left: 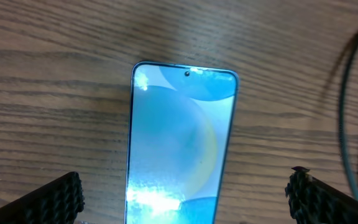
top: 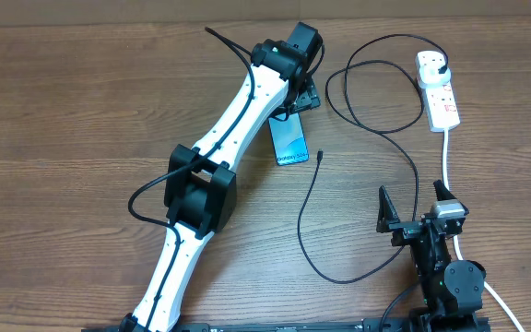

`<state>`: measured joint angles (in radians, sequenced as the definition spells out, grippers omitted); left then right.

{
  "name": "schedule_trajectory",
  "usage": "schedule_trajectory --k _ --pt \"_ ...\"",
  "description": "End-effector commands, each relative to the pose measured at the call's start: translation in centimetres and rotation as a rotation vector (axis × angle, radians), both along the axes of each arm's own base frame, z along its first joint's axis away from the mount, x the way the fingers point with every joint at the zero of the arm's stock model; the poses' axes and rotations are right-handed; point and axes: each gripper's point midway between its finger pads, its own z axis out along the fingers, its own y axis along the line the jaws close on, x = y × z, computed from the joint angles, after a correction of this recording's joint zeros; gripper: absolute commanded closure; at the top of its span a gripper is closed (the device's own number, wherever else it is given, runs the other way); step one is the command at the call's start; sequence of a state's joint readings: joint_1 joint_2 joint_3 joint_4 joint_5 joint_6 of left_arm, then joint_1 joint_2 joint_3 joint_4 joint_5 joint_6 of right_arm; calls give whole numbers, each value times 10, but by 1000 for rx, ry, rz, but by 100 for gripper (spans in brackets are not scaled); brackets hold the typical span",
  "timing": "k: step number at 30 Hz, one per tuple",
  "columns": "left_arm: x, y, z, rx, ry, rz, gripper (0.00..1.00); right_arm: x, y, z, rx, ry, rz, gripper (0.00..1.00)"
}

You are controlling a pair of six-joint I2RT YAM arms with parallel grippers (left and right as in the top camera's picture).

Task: Plug charger to phone and switch on socket
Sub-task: 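Open the left gripper and reach it forward over the smartphone, then lower the left gripper onto the phone's top edge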

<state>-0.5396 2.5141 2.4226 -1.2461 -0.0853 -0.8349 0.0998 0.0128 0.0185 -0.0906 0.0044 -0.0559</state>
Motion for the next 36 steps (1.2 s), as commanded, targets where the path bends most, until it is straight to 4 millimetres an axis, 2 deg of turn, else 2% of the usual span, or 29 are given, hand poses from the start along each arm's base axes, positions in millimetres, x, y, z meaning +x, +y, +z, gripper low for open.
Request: schedule_trajectory --k 1,6,12,36 --pt "-6 -7 -21 43 24 -34 0 0 1 -1 0 -5 3 0" --pt "-11 -12 -38 71 44 -34 0 0 1 -1 0 -5 3 0" --pt "-15 -7 -49 107 64 -28 0 0 1 -1 0 -5 3 0" --pt "-10 -2 -53 124 54 -18 0 0 1 -1 0 -5 3 0"
